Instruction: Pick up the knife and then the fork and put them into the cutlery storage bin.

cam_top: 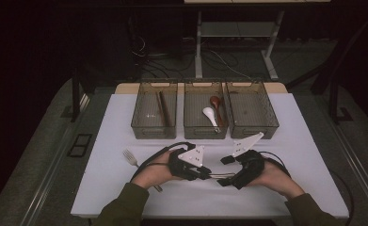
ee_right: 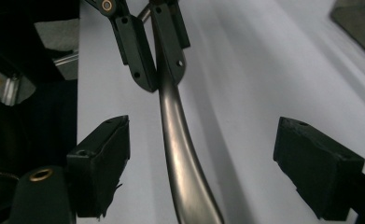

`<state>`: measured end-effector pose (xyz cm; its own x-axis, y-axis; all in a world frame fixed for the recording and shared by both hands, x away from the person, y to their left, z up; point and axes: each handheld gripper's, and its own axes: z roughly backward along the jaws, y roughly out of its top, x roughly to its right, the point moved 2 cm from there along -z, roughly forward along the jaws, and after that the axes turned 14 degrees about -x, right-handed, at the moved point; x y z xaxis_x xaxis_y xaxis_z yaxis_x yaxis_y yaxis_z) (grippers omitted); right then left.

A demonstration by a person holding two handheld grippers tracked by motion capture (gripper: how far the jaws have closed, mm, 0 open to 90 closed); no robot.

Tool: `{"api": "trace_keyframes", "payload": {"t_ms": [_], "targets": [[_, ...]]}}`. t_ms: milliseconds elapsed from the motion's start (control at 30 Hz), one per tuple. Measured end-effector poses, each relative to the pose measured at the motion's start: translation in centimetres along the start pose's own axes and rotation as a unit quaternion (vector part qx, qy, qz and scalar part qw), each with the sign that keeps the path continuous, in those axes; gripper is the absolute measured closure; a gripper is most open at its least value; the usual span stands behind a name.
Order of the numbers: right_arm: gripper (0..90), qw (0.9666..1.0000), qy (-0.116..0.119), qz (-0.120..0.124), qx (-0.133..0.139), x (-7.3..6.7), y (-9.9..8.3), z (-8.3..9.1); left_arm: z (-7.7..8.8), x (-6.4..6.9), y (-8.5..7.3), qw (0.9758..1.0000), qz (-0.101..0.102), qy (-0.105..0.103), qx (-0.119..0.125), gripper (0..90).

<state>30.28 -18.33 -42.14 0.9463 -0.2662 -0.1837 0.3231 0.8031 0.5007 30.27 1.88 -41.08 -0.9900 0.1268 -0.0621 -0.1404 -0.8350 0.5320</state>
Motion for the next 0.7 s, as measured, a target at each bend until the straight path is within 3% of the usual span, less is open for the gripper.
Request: {"api": "trace_keyframes", "payload": {"t_ms": [167, 333, 533, 600, 700], "targets": [[29.3, 0.9993, 0.029, 0.018, -0.014, 0.3, 1.1, -0.5, 0.0, 0.3, 0.2, 1.0, -0.005, -0.003, -0.001, 79.7], [45.7, 0.996, 0.072, 0.024, -0.047, 0.2, 1.4, -1.3, -0.1, 0.7, 0.3, 0.9999, -0.011, -0.005, -0.008, 79.7], [64.2, 0.9934, 0.091, 0.03, -0.063, -0.2, 1.4, -1.6, -0.1, 0.7, 0.6, 0.9997, -0.023, -0.002, -0.012, 79.7], [75.6, 0.9924, 0.097, 0.028, -0.07, -0.3, 1.4, -1.7, -0.1, 0.9, 0.7, 0.9997, -0.022, -0.003, -0.01, 79.6], [77.6, 0.9927, 0.097, 0.036, -0.062, -0.4, 1.4, -1.6, -0.1, 0.8, 0.7, 0.9995, -0.027, 0.001, -0.016, 79.6]]}}
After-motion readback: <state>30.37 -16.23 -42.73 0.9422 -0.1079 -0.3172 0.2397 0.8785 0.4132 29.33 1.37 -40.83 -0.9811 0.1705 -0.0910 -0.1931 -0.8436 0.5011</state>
